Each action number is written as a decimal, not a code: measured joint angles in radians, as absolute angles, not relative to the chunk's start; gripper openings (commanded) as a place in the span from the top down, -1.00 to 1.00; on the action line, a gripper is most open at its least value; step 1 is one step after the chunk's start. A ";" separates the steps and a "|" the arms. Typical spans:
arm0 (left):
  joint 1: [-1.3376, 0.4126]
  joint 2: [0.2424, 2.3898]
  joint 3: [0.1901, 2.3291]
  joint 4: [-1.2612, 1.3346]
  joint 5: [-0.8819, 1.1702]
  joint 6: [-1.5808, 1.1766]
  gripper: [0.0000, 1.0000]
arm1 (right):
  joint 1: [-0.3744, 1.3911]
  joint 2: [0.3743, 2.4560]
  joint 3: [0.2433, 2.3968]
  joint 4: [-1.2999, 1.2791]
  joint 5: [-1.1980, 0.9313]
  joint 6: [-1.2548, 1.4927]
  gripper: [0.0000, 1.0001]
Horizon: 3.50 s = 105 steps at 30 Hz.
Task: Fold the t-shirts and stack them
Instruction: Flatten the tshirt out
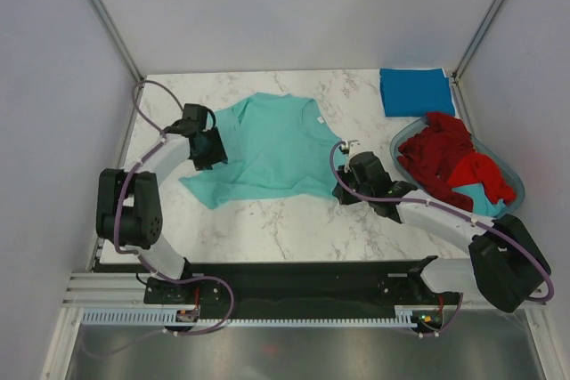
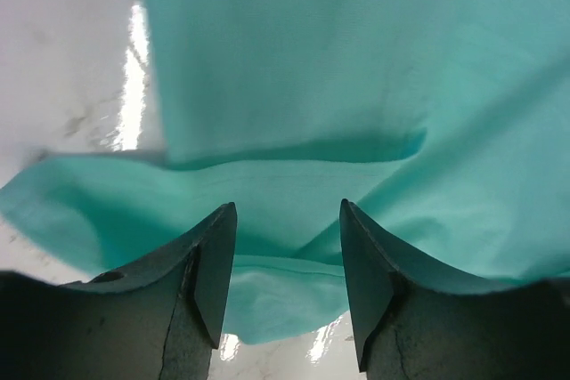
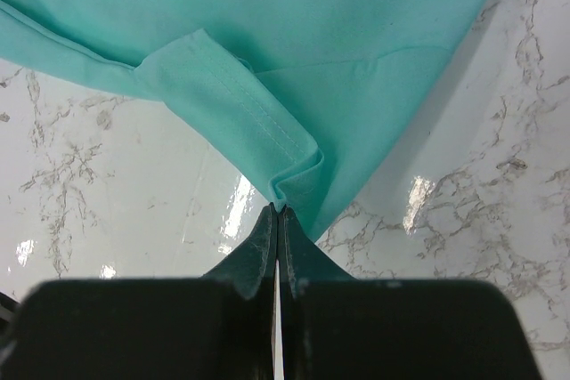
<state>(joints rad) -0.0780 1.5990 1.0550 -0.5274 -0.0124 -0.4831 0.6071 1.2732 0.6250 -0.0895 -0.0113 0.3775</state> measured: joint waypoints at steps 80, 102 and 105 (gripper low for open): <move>0.196 1.473 1.919 -0.568 0.297 -0.746 0.95 | 0.417 1.518 1.688 -0.014 0.226 0.010 1.00; 0.197 1.248 0.670 -0.643 0.017 -0.746 0.21 | 0.482 1.036 0.470 -0.139 0.049 0.467 1.00; 0.208 1.219 0.665 -0.627 -0.008 -0.762 -0.22 | 0.496 0.999 0.467 -0.135 0.030 0.487 1.00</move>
<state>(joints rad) 0.2081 1.2194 0.6647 -0.6273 -0.0082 -0.7624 0.4961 0.9993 0.4667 -0.1352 0.0299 0.4870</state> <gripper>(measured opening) 0.477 0.010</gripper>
